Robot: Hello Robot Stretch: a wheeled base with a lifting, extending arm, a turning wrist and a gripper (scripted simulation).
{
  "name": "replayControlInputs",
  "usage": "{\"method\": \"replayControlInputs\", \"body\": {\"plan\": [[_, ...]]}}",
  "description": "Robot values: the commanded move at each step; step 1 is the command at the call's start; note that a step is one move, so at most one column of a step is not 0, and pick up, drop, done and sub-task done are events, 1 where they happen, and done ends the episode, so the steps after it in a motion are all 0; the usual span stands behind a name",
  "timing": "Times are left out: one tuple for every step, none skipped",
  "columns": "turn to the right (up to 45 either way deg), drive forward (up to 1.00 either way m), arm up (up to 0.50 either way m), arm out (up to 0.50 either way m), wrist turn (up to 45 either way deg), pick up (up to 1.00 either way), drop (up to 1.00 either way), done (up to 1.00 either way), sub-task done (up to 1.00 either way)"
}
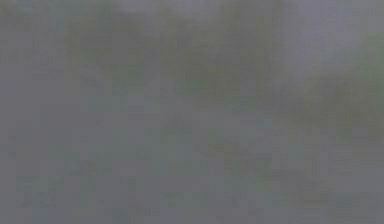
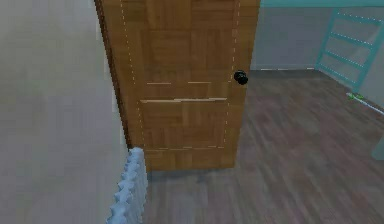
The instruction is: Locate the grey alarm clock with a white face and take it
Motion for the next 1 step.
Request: {"method": "replayControlInputs", "body": {"plan": [[-12.0,0.0,0.0,0.0,0.0,0.0,0.0,0.0,0.0]]}}
